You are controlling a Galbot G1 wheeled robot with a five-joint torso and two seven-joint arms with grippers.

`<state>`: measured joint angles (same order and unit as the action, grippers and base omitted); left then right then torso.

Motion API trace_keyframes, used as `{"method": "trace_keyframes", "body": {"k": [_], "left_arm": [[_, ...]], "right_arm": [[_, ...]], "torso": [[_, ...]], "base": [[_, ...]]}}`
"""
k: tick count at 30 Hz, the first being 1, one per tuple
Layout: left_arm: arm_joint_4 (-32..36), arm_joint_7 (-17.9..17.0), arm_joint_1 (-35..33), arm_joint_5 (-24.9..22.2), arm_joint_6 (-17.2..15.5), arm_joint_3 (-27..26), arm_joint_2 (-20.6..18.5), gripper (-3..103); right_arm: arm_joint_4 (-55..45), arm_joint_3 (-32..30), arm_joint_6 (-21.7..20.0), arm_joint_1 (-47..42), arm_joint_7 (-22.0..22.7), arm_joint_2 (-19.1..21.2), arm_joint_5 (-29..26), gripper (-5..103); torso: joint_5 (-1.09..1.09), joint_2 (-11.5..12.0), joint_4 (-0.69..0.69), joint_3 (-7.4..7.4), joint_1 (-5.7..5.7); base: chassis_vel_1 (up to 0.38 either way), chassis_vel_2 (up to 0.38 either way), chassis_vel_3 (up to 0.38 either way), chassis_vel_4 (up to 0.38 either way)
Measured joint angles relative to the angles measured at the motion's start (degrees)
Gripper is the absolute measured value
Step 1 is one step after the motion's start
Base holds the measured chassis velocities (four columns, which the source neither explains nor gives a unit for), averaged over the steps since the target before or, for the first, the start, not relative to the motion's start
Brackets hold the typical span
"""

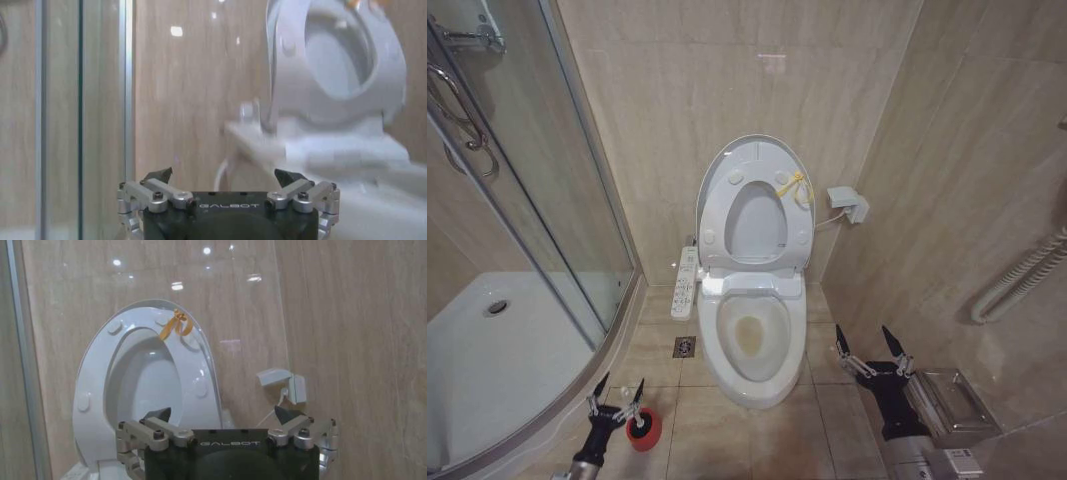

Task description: Open the toilet lid, clean the toilet bowl with a toilet brush, close the toilet lid, and flush.

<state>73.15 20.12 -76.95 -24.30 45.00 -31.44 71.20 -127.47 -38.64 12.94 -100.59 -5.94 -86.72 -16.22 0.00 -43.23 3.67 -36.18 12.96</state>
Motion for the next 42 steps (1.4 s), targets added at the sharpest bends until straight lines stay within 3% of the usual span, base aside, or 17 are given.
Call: {"method": "trace_keyframes", "body": {"k": [2,3,5,6,9,11,14,15,18,19,21,22,24,25,27,36,42], "left_arm": [[5.68,-3.23,-1.48,0.7,-1.49,-0.59,-0.12,100],[5.68,-3.23,-1.48,0.7,-1.49,-0.59,-0.12,100],[13.38,-7.71,-2.95,1.12,-4.56,-1.08,-0.66,100],[13.38,-7.71,-2.95,1.12,-4.56,-1.08,-0.66,100],[23.15,-13.56,-4.46,1.97,-9.63,-1.62,-1.45,100],[25.88,-14.81,-4.95,2.02,-11.2,-1.73,-1.69,100],[36.28,-20.16,-8.23,2.02,-17.68,-1.9,-2.46,100],[36.28,-20.16,-8.23,2.02,-17.68,-1.9,-2.46,100],[44.57,-24.46,-13.93,1.41,-24.72,-2.67,-2.98,100],[44.57,-24.46,-13.93,1.41,-24.72,-2.67,-2.98,100],[49.35,-26.02,-17.21,1.04,-29.71,-3.74,-3.01,100],[49.35,-26.02,-17.21,1.04,-29.71,-3.74,-3.01,100],[54.51,-26.94,-20.41,0.59,-34.52,-4.99,-2.91,100],[54.51,-26.94,-20.41,0.59,-34.52,-4.99,-2.91,100],[60.49,-26.31,-23.41,0.51,-37.8,-7.29,-2.46,100],[66.01,-27.33,-27.99,2.89,-39.81,-10.47,0.09,100],[65.3,-30.84,-29.67,7.88,-39.91,-6.98,1.38,100]], "right_arm": [[0.0,0.0,0.0,0.0,0.0,0.0,0.0,100],[0.0,0.0,0.0,0.0,0.0,0.0,0.0,100],[0.0,0.0,0.0,0.0,0.0,0.0,0.0,100],[0.0,0.0,0.0,0.0,0.0,0.0,0.0,100],[0.0,0.0,0.0,0.0,-0.01,0.0,0.0,100],[0.0,0.0,0.0,0.0,-0.01,0.0,0.0,100],[0.0,0.0,0.0,0.0,0.0,-0.01,0.0,100],[0.0,0.0,0.0,0.0,0.0,-0.01,0.0,100],[0.0,0.0,0.0,0.0,0.0,0.0,0.0,100],[0.0,0.0,0.0,0.0,0.0,0.0,0.0,100],[0.0,0.0,0.0,0.0,-0.01,0.0,0.0,100],[0.0,0.0,0.0,0.0,-0.01,0.0,0.0,100],[0.0,0.0,0.0,0.0,0.0,0.01,0.0,100],[0.0,0.0,0.0,0.0,0.0,0.01,0.0,100],[0.0,0.0,0.0,0.0,0.0,0.0,0.0,100],[0.0,0.0,0.0,0.0,0.0,0.0,0.0,100],[0.0,0.0,0.0,0.0,0.0,0.0,0.0,100]], "torso": [[0.0,0.0,0.0,0.0,0.0],[0.0,0.0,0.0,0.0,0.0],[0.01,0.0,0.0,0.0,0.0],[0.01,0.0,0.0,0.0,0.0],[0.0,0.0,0.01,0.0,0.0],[0.01,0.0,0.01,0.0,0.0],[0.0,0.0,0.02,0.0,0.0],[0.0,0.0,0.02,0.0,0.0],[-0.02,0.0,-0.01,0.0,0.0],[-0.02,0.0,-0.01,0.0,0.0],[-0.01,0.0,-0.02,0.0,0.0],[-0.01,0.0,-0.02,0.0,0.0],[0.01,0.0,-0.02,0.0,-0.01],[0.01,0.0,-0.02,0.0,-0.01],[0.0,0.0,0.01,0.0,0.0],[0.0,0.0,0.01,0.0,0.0],[0.0,0.0,0.01,0.0,0.0]], "base": [[0.0,0.0,0.0,0.0],[0.0,0.0,0.0,0.0],[0.0,0.0,0.0,0.0],[0.0,0.0,0.0,0.0],[0.0,0.0,0.0,0.0],[0.0,0.0,0.0,0.0],[0.0,0.0,0.0,0.0],[0.0,0.0,0.0,0.0],[0.0,0.0,0.0,0.0],[0.0,0.0,0.0,0.0],[0.0,0.0,0.0,0.0],[0.0,0.0,0.0,0.0],[0.0,0.0,0.0,0.0],[0.0,0.0,0.0,0.0],[0.0,0.0,0.0,0.0],[0.0,0.0,0.0,0.0],[0.0,0.0,0.0,0.0]]}}
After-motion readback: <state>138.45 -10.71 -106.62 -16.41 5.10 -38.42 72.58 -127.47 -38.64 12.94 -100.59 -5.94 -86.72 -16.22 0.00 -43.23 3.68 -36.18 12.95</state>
